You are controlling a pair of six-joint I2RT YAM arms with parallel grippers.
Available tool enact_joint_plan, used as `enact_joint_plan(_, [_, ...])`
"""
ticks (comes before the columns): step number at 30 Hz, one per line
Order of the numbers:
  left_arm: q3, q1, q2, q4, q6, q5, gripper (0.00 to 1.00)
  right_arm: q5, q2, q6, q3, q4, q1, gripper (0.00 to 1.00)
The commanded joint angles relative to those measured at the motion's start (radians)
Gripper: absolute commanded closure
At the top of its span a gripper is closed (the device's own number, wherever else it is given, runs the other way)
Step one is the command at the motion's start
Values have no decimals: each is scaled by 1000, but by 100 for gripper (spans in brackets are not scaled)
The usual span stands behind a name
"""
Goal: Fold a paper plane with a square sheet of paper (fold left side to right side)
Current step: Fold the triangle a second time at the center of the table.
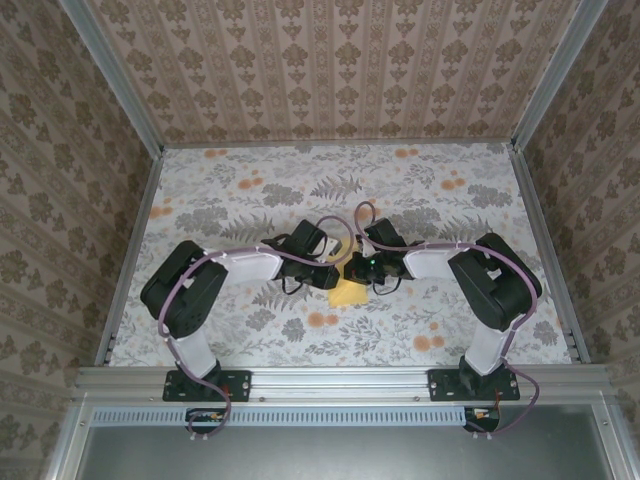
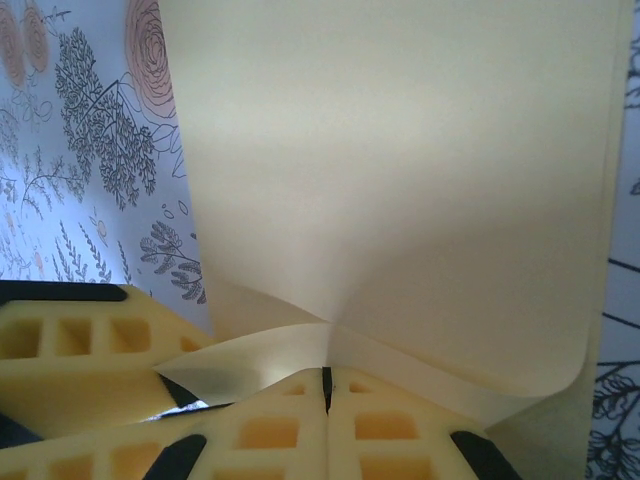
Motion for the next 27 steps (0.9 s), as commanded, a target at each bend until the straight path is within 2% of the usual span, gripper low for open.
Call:
enact_joint_plan(1, [11, 6, -75, -37, -3, -12, 76, 59, 5, -21, -47, -100, 3, 94])
enact_joint_plan(7, [-2, 13, -131, -62, -21, 20, 71, 57, 4, -25, -47, -102, 3, 94])
enact_joint_plan(13, [-42, 11, -130, -2, -81, 201, 72, 53, 6, -28, -43, -105, 3, 94])
enact_joint_plan(19, [-70, 4, -98, 44, -114, 286, 72, 50, 9, -29, -40, -105, 3, 94])
enact_joint_plan(27, [-67, -10, -36, 42, -115, 284, 72, 49, 8, -32, -36, -114, 3, 94])
